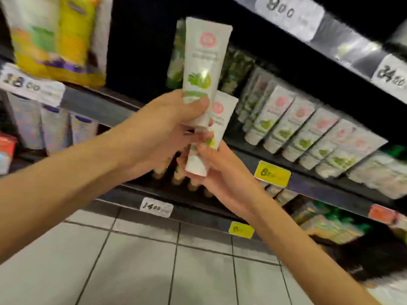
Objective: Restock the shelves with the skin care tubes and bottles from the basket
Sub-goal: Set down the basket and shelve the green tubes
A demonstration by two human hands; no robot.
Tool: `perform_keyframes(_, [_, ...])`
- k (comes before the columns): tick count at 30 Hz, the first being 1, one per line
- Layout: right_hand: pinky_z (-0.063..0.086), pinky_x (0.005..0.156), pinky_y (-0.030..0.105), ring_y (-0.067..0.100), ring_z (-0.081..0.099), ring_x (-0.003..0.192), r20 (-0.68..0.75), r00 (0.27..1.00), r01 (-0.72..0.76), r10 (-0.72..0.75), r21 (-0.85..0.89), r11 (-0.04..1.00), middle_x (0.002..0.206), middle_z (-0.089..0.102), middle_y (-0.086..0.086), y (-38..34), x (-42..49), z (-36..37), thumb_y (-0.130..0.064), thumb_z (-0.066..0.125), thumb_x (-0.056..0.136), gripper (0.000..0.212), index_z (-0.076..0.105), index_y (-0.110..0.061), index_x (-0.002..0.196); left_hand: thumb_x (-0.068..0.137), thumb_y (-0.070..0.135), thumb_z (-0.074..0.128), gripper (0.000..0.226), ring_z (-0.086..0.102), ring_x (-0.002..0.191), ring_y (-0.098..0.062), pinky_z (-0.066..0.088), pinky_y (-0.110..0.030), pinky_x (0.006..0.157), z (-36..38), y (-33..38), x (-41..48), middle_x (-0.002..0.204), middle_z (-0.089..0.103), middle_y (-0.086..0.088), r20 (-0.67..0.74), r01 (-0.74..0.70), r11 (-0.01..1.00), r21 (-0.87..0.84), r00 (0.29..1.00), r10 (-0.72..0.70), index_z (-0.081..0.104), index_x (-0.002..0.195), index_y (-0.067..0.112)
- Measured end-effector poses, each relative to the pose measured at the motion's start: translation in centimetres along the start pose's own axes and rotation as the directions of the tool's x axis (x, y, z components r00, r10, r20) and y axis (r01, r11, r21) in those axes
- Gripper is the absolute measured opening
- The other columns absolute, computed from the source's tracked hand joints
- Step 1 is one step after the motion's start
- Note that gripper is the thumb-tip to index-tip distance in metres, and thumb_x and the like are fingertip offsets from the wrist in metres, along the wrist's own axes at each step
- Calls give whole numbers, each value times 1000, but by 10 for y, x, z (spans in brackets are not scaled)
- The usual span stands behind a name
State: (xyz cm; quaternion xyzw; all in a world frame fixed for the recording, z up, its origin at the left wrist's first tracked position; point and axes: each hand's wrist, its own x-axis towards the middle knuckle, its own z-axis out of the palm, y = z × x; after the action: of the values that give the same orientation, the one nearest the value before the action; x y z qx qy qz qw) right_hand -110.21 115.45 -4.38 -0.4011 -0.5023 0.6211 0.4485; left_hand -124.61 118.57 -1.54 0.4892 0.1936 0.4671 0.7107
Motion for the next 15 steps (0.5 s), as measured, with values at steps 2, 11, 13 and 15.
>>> perform_keyframes(2, [52, 64, 21, 15, 62, 87, -99, 994, 58, -55, 28, 998, 107, 61, 5, 5, -17, -27, -21, 51, 85, 48, 43, -11, 131, 81, 26, 51, 43, 67, 94, -13, 55, -30, 86, 22, -18, 6, 103, 71, -1, 86, 15, 1000, 3, 996, -16, 56, 121, 10])
perform_keyframes(11, [51, 83, 19, 7, 64, 104, -661, 647, 88, -381, -432, 898, 110, 69, -8, -22, -117, -156, -31, 61, 79, 37, 56, -24, 116, 87, 19, 56, 27, 63, 103, -7, 52, -24, 88, 92, -76, 61, 115, 66, 4, 61, 58, 988, 141, 996, -67, 57, 114, 21])
perform_keyframes(13, [48, 73, 7, -3, 64, 95, -722, 467, 50, -511, -555, 830, 110, 67, -7, -38, -132, -188, -25, 58, 89, 33, 55, -16, 121, 83, 20, 62, 29, 64, 100, -3, 50, -28, 90, 100, -85, 62, 111, 67, 12, 94, 21, 983, 185, 995, -38, 59, 110, 30])
perform_keyframes(15, [45, 66, 2, -2, 63, 88, -736, 348, -33, -580, -628, 777, 109, 64, 0, -50, -139, -219, -20, 55, 92, 35, 50, -4, 123, 81, 20, 64, 31, 64, 100, -2, 49, -32, 93, 104, -93, 64, 108, 67, 14, 83, 31, 984, 176, 995, -46, 59, 109, 34])
